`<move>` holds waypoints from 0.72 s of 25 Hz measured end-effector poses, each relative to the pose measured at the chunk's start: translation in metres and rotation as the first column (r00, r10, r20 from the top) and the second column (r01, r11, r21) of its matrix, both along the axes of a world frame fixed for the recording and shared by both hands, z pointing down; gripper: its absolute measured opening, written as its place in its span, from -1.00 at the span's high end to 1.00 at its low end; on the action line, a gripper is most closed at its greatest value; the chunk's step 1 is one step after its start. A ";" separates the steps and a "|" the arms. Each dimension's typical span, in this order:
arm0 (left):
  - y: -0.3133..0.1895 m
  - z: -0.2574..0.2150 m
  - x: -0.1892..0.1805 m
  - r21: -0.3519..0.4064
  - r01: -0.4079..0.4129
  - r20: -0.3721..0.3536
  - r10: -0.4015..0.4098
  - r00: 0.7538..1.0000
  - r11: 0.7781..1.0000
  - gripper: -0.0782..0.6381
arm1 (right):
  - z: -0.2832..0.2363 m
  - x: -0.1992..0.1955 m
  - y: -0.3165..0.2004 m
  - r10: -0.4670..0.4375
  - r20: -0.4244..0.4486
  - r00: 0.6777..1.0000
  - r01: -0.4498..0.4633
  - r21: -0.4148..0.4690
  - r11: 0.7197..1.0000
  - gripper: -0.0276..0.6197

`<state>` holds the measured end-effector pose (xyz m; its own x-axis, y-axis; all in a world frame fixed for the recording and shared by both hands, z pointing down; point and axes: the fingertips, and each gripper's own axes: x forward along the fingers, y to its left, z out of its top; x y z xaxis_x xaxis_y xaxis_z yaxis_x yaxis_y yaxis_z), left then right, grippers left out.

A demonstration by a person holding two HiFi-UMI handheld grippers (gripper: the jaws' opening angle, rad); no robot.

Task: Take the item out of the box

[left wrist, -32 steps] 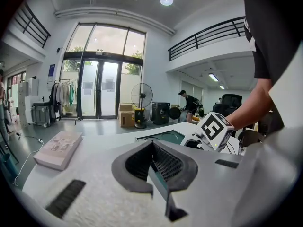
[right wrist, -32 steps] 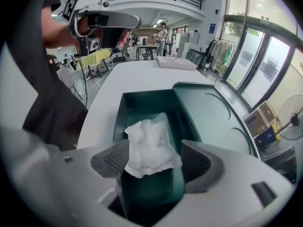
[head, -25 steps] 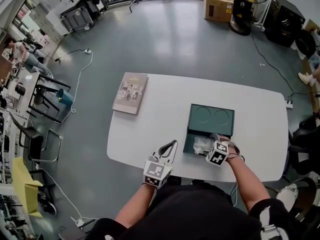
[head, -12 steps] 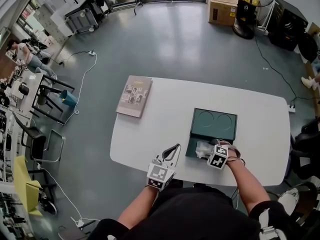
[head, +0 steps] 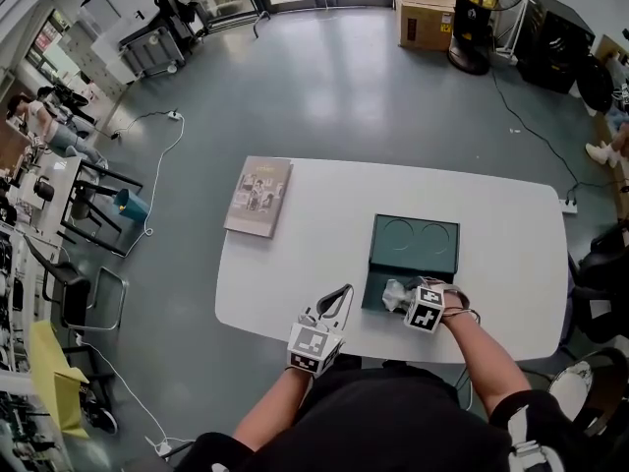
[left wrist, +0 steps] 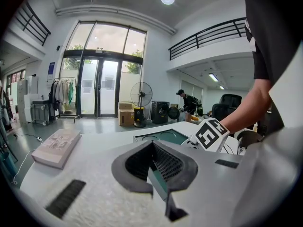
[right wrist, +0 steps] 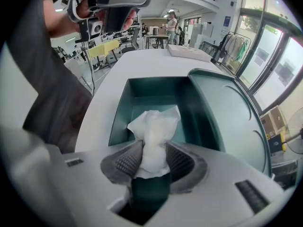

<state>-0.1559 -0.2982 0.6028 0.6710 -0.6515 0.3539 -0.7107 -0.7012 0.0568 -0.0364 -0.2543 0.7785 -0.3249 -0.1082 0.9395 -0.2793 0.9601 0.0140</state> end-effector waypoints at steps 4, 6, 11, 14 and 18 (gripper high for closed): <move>0.001 -0.002 0.002 0.004 0.002 -0.004 -0.002 1.000 1.000 0.75 | -0.008 -0.003 0.000 0.012 0.009 1.000 -0.013 0.032 0.999 0.48; 0.001 -0.001 0.001 -0.002 0.000 -0.001 0.000 1.000 1.000 0.75 | -0.010 -0.001 -0.001 0.020 0.006 1.000 -0.020 0.050 0.999 0.49; 0.003 0.005 0.004 -0.012 -0.013 -0.005 0.012 1.000 1.000 0.75 | -0.031 0.003 -0.007 0.060 0.045 0.997 -0.065 0.119 0.991 0.49; 0.000 0.001 0.005 -0.009 -0.009 -0.005 0.009 1.000 1.000 0.75 | -0.051 0.002 -0.013 0.090 0.086 0.992 -0.104 0.172 0.980 0.48; -0.004 -0.005 0.007 0.001 -0.008 -0.009 0.008 1.000 1.000 0.75 | -0.080 0.002 -0.022 0.131 0.147 0.980 -0.163 0.237 0.958 0.48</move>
